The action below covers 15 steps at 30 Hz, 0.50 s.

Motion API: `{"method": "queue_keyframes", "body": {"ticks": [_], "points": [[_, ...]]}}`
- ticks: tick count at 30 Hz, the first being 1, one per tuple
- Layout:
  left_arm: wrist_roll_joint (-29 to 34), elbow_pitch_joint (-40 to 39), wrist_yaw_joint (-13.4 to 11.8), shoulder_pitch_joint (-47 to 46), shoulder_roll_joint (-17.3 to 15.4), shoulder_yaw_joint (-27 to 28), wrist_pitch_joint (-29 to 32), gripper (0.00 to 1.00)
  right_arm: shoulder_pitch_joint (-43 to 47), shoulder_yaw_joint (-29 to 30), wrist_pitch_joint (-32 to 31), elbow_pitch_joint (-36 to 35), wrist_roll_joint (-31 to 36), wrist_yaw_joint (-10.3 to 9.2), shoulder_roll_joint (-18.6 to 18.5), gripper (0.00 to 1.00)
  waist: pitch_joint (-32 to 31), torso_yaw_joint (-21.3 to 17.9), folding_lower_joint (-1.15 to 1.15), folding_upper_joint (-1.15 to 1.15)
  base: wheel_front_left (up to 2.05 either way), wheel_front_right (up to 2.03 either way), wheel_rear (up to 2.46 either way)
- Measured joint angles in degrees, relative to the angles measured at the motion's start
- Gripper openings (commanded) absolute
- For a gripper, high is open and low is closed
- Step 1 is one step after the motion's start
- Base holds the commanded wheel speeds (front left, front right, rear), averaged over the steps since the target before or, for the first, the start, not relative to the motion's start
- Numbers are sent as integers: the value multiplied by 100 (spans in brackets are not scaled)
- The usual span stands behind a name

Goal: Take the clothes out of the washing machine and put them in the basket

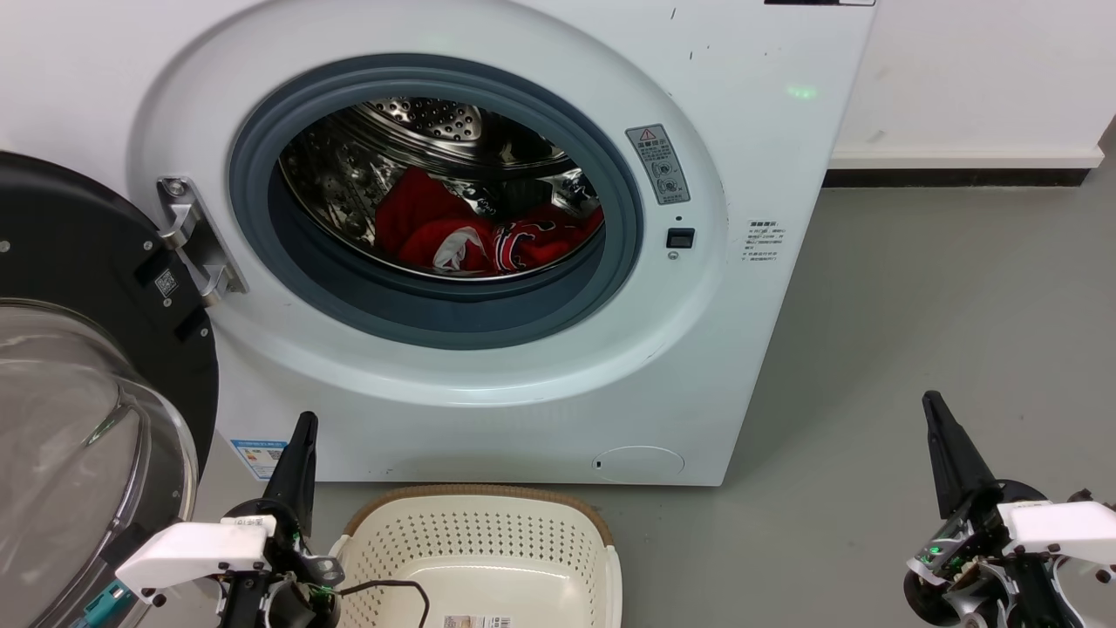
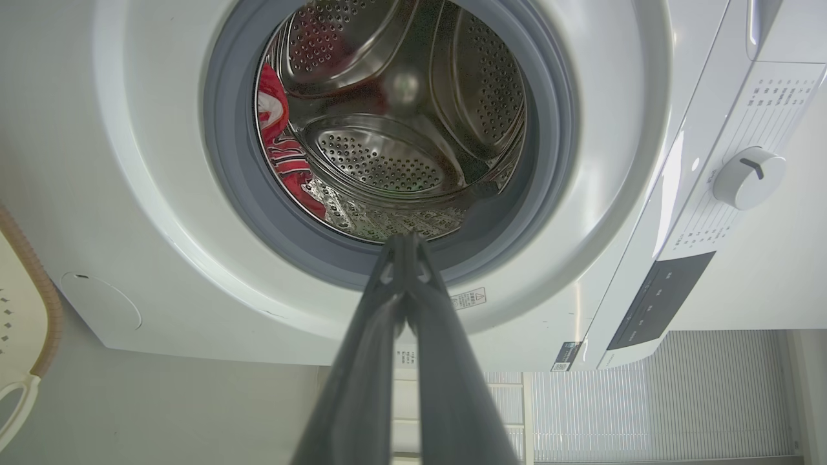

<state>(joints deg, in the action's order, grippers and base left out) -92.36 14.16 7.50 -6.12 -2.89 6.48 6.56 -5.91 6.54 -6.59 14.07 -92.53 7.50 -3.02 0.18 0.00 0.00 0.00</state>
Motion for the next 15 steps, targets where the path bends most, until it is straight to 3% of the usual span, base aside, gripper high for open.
{"method": "queue_keyframes", "body": {"ticks": [15], "points": [[0,0,0,0,0,0,0,0,0,0,0,0,0,0,0,0,0,0,0,0,0,0,0]]}}
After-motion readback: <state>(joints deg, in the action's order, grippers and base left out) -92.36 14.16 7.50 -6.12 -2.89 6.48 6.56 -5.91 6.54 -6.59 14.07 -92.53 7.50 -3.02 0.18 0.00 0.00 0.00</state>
